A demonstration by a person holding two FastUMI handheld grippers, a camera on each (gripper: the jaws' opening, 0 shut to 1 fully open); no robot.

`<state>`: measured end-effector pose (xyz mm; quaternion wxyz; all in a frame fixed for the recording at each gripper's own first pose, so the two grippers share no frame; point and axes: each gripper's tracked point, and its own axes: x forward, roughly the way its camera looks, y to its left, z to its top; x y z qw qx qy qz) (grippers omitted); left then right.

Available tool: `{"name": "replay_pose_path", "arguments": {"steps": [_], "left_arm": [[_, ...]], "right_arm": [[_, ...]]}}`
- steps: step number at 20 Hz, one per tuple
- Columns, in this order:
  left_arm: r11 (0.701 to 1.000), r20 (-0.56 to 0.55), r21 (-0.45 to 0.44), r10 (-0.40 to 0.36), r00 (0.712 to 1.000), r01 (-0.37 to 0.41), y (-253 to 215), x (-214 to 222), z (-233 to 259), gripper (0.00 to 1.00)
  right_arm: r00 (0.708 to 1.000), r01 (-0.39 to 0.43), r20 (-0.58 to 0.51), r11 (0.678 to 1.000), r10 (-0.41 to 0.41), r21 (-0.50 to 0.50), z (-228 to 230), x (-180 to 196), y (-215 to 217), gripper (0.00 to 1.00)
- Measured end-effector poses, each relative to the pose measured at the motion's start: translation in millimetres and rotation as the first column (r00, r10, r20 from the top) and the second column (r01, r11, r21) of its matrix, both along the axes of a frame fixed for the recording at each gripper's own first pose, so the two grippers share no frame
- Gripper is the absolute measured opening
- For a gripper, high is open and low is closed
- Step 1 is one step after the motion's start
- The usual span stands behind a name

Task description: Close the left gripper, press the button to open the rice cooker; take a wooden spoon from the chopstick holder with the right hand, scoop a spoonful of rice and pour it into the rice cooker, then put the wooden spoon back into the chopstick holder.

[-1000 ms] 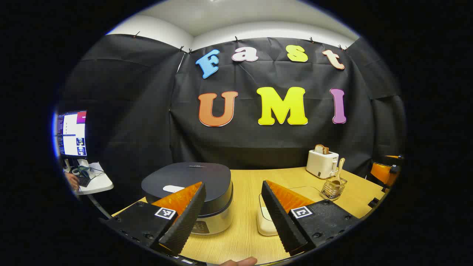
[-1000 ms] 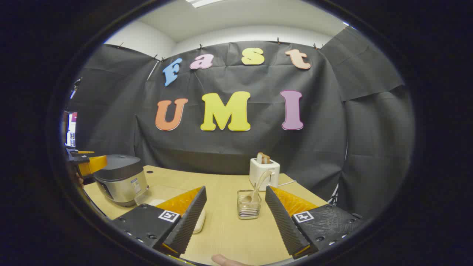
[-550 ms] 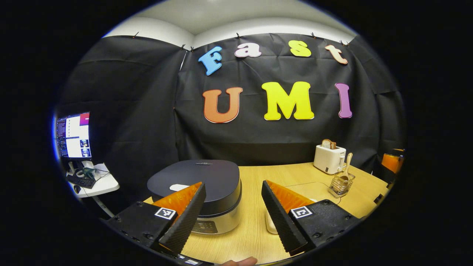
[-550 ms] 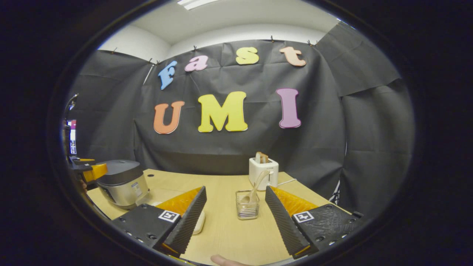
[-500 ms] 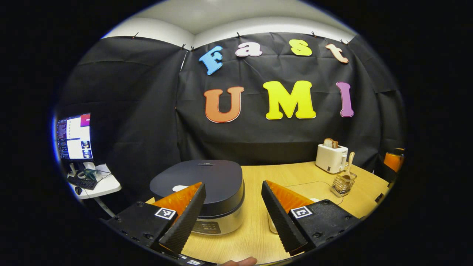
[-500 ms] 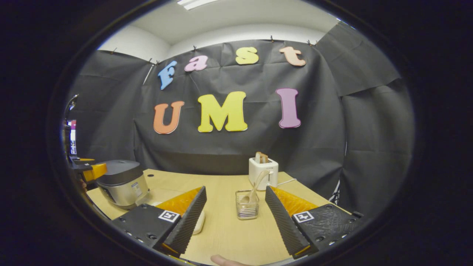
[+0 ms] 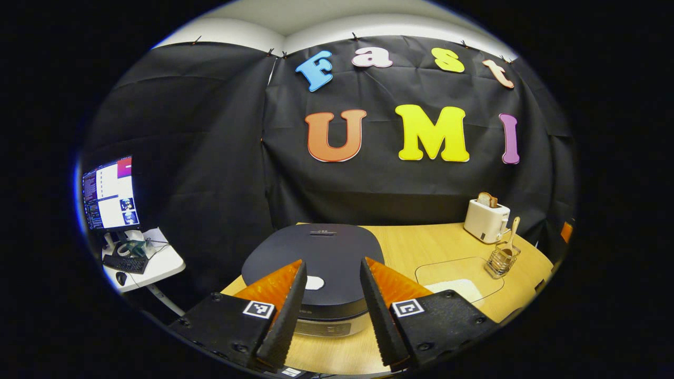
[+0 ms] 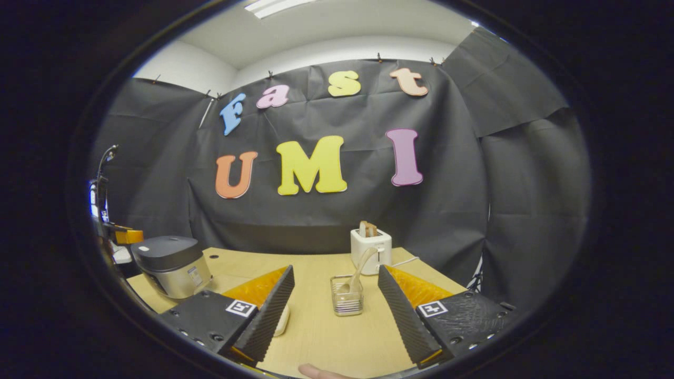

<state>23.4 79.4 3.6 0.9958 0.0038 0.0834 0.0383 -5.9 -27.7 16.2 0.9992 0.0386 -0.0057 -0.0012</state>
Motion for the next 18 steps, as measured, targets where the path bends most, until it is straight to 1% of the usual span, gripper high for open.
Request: {"name": "replay_pose_path", "arguments": {"steps": [1, 2, 3, 4, 5, 6, 7, 8, 9, 10, 11, 14, 16, 18], "left_arm": [[1.000, -0.014, -0.006, -0.025, 1.000, 0.025, -2, 3, -1, 0.63], [0.999, -0.025, -0.015, -0.045, 0.999, 0.045, -2, 3, -3, 0.55], [0.998, -0.041, -0.021, -0.056, 0.998, 0.055, -1, 5, -6, 0.51], [0.998, -0.051, -0.021, -0.061, 0.997, 0.060, 1, 8, -7, 0.32], [0.998, -0.067, -0.021, -0.054, 0.996, 0.053, 5, 11, -10, 0.31], [0.999, -0.089, -0.020, -0.039, 0.995, 0.037, 12, 14, -18, 0.19], [1.000, -0.104, -0.016, -0.023, 0.994, 0.022, 18, 16, -22, 0.16], [1.000, -0.121, -0.020, -0.007, 0.993, 0.004, 24, 18, -26, 0.07], [1.000, -0.134, -0.024, -0.006, 0.991, 0.003, 27, 20, -29, 0.03], [1.000, -0.144, -0.029, -0.010, 0.989, 0.006, 28, 22, -32, 0.03], [0.999, -0.158, -0.036, -0.007, 0.987, 0.002, 30, 24, -36, 0.03], [0.999, -0.175, -0.042, -0.016, 0.984, 0.009, 30, 27, -42, 0.03], [0.999, -0.197, -0.020, -0.029, 0.980, 0.026, 30, 27, -44, 0.03], [0.999, -0.235, -0.019, -0.045, 0.971, 0.041, 31, 26, -47, 0.03]], "right_arm": [[1.000, -0.003, -0.001, 1.000, 0.003, 0.006, 1, 0, 0, 0.95], [1.000, -0.003, -0.004, 1.000, 0.003, 0.013, 2, -1, -2, 0.94], [1.000, -0.001, -0.002, 1.000, 0.001, 0.021, 3, -2, -3, 0.93], [1.000, 0.001, -0.001, 1.000, -0.001, 0.027, 3, -3, -4, 0.94], [1.000, -0.001, -0.002, 1.000, 0.001, 0.028, 4, -4, -4, 0.94], [1.000, -0.006, -0.005, 1.000, 0.006, 0.027, 3, -5, -2, 0.94], [1.000, -0.009, -0.006, 1.000, 0.009, 0.028, 3, -6, -2, 0.94], [1.000, -0.011, -0.005, 1.000, 0.011, 0.028, 4, -7, -3, 0.95], [1.000, -0.014, -0.004, 1.000, 0.014, 0.028, 5, -8, -3, 0.92], [1.000, -0.015, -0.003, 1.000, 0.015, 0.028, 5, -7, -4, 0.92], [1.000, -0.012, -0.002, 0.999, 0.012, 0.030, 6, -7, -6, 0.96], [1.000, -0.007, -0.009, 0.999, 0.007, 0.046, 5, -6, -10, 0.96], [1.000, -0.006, -0.016, 0.998, 0.006, 0.056, 4, -5, -12, 0.96], [0.999, -0.011, -0.029, 0.998, 0.013, 0.068, 1, -4, -10, 0.95]]}}
